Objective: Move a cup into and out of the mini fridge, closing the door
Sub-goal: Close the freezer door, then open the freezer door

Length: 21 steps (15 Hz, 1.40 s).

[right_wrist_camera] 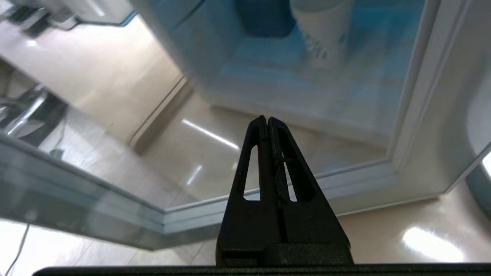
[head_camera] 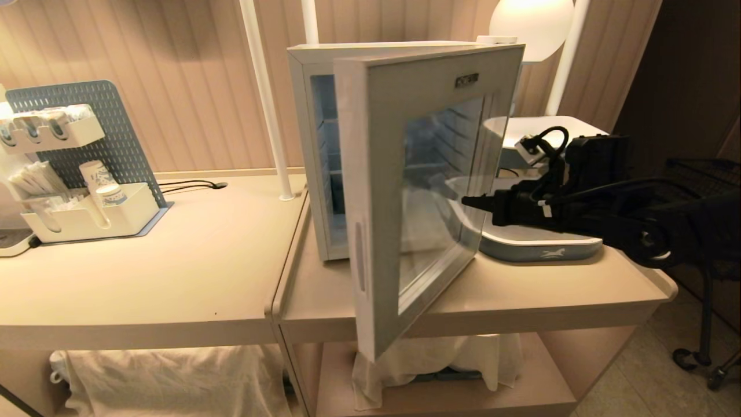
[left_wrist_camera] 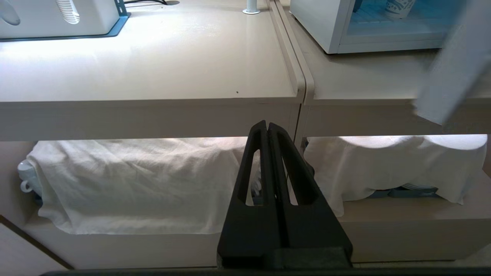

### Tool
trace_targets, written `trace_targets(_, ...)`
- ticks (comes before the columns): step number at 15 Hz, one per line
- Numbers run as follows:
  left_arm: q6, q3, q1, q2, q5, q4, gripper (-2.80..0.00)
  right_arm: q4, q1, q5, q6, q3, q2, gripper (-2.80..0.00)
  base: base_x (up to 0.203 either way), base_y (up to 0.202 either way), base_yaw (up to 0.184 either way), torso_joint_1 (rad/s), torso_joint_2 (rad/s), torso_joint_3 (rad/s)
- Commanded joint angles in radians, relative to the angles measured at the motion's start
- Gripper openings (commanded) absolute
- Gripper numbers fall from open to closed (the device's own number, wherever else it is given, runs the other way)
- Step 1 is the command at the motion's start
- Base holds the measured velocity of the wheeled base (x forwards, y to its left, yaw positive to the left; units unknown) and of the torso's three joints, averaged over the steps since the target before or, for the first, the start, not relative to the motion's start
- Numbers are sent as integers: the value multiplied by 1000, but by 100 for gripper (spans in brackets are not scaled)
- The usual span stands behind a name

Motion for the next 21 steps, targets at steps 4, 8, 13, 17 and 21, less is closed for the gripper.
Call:
trace_targets(4, 0, 2, 0, 0, 0, 0, -280, 134, 115, -289, 5, -349, 186, -280, 0, 0, 0, 0, 0, 0)
trace_targets(8, -2, 2, 0, 0, 0, 0, -280, 208, 225, -577, 2, -597, 370, -280, 0, 0, 0, 0, 0, 0)
trace_targets(13, 0, 2, 0, 0, 0, 0, -280, 200, 249, -594, -8, -441, 273, -280, 0, 0, 0, 0, 0, 0)
trace_targets(17, -2, 2, 0, 0, 0, 0, -280, 176, 240, -750, -11, -204, 27, -280, 0, 0, 0, 0, 0, 0)
trace_targets(21, -5, 2, 0, 0, 0, -1, -280, 169, 154, -1123, -21, 79, -363, -280, 0, 0, 0, 0, 0, 0)
